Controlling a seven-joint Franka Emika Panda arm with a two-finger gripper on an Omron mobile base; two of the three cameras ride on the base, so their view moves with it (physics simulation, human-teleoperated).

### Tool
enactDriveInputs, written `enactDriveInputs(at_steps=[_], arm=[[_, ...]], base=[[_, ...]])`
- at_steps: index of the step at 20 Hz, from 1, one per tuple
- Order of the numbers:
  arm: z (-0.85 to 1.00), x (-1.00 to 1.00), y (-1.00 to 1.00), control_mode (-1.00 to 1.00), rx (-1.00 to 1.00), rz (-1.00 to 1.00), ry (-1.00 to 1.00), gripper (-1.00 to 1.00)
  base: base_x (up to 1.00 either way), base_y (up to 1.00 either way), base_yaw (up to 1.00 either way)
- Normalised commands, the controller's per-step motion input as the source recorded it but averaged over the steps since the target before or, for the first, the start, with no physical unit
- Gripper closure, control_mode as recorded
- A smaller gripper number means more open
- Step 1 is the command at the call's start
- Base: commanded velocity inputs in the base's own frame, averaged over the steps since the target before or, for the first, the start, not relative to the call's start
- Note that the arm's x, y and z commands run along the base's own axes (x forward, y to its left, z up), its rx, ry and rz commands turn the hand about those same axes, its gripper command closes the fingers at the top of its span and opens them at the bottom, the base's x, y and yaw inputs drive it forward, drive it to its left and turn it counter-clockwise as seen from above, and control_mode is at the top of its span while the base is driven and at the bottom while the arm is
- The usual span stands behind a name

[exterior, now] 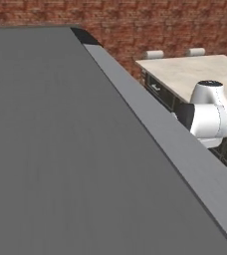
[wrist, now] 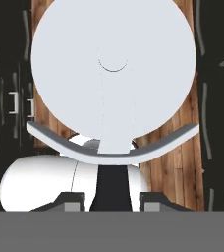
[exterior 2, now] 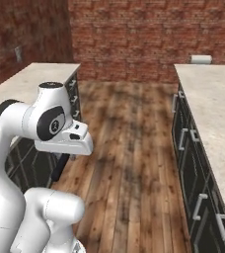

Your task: Take the pizza cutter from the drawer on the left and place it on the dining counter for cutting.

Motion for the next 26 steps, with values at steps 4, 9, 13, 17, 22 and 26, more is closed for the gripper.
enactDriveInputs(at_steps=[4,9,13,17,22,26], arm=[[0.00,0.00,0.00,1.00,0.00,0.00,0.00,1.00],[0.00,0.00,0.00,1.00,0.00,0.00,0.00,1.00],[0.00,0.00,0.00,1.00,0.00,0.00,0.00,1.00],[0.00,0.00,0.00,1.00,0.00,0.00,0.00,1.00],[0.00,0.00,0.00,1.00,0.00,0.00,0.00,1.00],[0.00,0.00,0.00,1.00,0.00,0.00,0.00,1.00]], base=[[0.65,0.14,-0.13],[0.52,0.30,-0.26],[0.65,0.40,-0.30],[0.97,0.17,-0.17],[1.00,0.00,-0.16],[0.81,0.00,-0.02]])
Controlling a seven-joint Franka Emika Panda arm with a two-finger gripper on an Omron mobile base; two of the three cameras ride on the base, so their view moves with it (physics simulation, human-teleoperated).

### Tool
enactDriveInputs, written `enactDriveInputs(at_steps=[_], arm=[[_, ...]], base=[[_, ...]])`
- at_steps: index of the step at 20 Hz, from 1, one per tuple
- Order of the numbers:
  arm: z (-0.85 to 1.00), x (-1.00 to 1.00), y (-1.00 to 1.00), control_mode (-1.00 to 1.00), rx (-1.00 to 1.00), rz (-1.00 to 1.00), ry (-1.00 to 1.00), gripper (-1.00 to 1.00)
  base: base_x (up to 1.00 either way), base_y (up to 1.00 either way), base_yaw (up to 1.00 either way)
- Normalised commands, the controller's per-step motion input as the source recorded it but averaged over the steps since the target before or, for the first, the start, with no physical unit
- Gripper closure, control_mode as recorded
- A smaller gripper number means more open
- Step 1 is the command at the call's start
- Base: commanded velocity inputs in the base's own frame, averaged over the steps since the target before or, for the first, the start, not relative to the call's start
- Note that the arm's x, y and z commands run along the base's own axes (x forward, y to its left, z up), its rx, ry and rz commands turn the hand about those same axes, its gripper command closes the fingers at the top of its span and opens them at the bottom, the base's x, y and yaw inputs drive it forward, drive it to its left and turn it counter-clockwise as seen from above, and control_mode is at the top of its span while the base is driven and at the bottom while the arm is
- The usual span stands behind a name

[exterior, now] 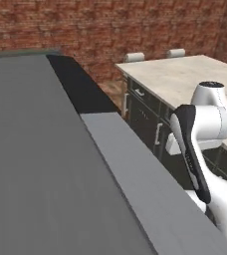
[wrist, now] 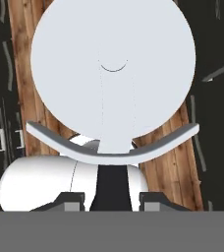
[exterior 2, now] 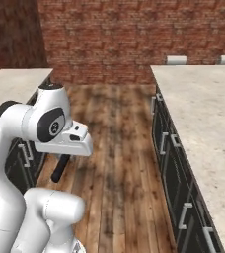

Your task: Take the pizza cutter from the drawer on the left and place it on the dining counter for cutting.

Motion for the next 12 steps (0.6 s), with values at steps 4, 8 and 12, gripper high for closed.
enactDriveInputs(at_steps=[4,8,12], arm=[[0.00,0.00,0.00,1.00,0.00,0.00,0.00,1.00],[0.00,0.00,0.00,1.00,0.00,0.00,0.00,1.00],[0.00,0.00,0.00,1.00,0.00,0.00,0.00,1.00]], base=[[0.89,0.02,-0.15],[0.82,0.00,-0.40],[0.56,0.00,-0.58]])
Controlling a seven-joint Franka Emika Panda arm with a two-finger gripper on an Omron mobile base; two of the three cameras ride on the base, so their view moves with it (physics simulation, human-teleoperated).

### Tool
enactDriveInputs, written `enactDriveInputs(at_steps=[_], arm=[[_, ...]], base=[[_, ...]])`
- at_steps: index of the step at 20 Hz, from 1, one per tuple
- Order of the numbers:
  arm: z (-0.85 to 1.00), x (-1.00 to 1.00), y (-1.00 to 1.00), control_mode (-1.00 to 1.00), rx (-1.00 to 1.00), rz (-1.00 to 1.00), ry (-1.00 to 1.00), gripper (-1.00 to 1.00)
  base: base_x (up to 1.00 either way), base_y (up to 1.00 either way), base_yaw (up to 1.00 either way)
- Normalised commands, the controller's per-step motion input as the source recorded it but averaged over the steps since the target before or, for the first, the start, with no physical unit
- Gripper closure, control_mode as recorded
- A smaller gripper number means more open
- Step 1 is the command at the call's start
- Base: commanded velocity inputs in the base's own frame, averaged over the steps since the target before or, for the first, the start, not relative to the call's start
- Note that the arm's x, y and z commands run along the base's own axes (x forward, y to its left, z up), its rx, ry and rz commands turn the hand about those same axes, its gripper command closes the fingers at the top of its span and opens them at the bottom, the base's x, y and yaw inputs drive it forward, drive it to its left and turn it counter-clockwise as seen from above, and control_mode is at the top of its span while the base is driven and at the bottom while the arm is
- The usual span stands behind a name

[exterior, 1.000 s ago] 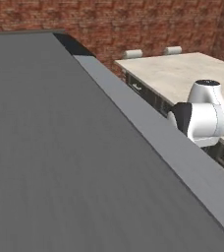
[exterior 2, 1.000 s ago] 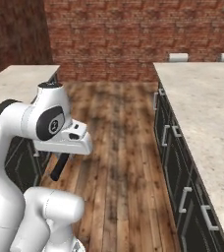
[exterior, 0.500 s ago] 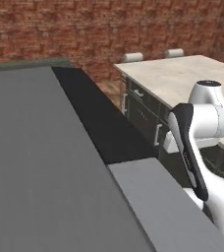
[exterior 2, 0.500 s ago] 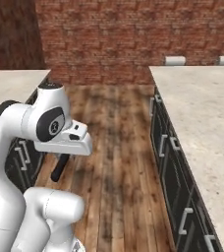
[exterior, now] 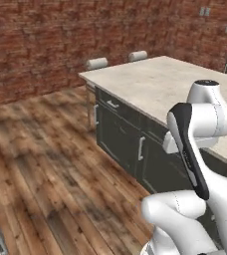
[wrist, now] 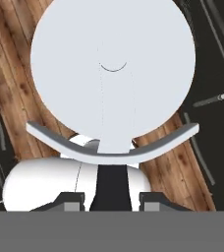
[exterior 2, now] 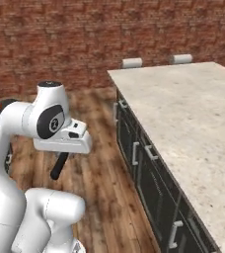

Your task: Take the pizza cutter from the drawer on the left and place it on the dining counter for cutting.

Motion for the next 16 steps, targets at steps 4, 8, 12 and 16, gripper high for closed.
enactDriveInputs(at_steps=[4,8,12,16], arm=[[0.00,0.00,0.00,1.00,0.00,0.00,0.00,1.00],[0.00,0.00,0.00,1.00,0.00,0.00,0.00,1.00],[0.00,0.00,0.00,1.00,0.00,0.00,0.00,1.00],[0.00,0.00,0.00,1.00,0.00,0.00,0.00,1.00]], base=[[0.50,0.10,-0.65],[0.54,0.36,-0.66],[0.54,0.82,-0.52],[0.59,0.81,-0.48]])
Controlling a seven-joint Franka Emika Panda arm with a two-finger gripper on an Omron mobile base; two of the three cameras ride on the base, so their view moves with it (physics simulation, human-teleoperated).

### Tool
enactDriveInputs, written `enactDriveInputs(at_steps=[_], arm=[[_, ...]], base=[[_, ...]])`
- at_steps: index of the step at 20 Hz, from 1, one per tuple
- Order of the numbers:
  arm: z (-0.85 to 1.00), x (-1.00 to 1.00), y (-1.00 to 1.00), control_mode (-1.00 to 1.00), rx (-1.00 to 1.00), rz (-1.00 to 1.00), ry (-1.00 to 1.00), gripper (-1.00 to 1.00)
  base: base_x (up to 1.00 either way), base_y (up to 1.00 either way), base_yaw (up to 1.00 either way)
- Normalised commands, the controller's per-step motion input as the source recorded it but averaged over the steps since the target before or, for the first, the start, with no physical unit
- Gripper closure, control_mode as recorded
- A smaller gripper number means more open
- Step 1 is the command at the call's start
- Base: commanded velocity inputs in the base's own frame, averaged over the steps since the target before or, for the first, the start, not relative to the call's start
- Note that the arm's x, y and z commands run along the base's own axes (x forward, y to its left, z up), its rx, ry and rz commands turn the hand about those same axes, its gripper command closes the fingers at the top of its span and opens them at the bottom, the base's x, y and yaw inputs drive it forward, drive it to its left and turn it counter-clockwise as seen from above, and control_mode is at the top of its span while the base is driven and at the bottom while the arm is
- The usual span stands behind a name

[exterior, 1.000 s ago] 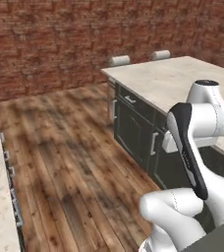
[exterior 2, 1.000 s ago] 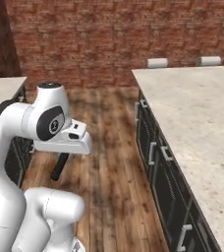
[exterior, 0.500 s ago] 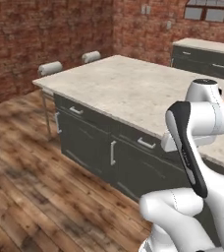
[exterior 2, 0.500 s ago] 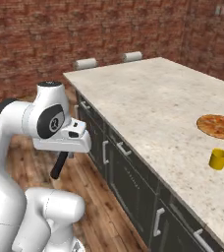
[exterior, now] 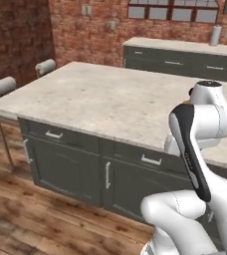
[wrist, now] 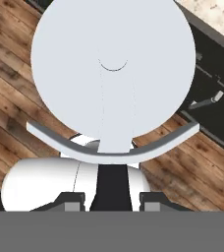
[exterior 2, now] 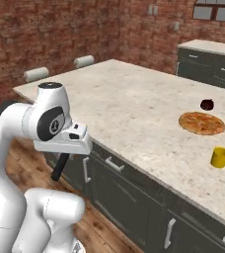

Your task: Take the pizza cutter from the drawer on the left and place it on the dining counter for cutting.

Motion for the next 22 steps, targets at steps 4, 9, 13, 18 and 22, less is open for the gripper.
enactDriveInputs(at_steps=[4,9,13,18,22], arm=[[0.00,0.00,0.00,1.00,0.00,0.00,0.00,1.00],[0.00,0.00,0.00,1.00,0.00,0.00,0.00,1.00],[0.00,0.00,0.00,1.00,0.00,0.00,0.00,1.00],[0.00,0.00,0.00,1.00,0.00,0.00,0.00,1.00],[0.00,0.00,0.00,1.00,0.00,0.00,0.00,1.00]], base=[[0.54,0.48,-0.52],[0.44,0.48,-0.54],[0.48,0.52,-0.55],[0.53,0.50,-0.51],[0.61,0.29,-0.42]])
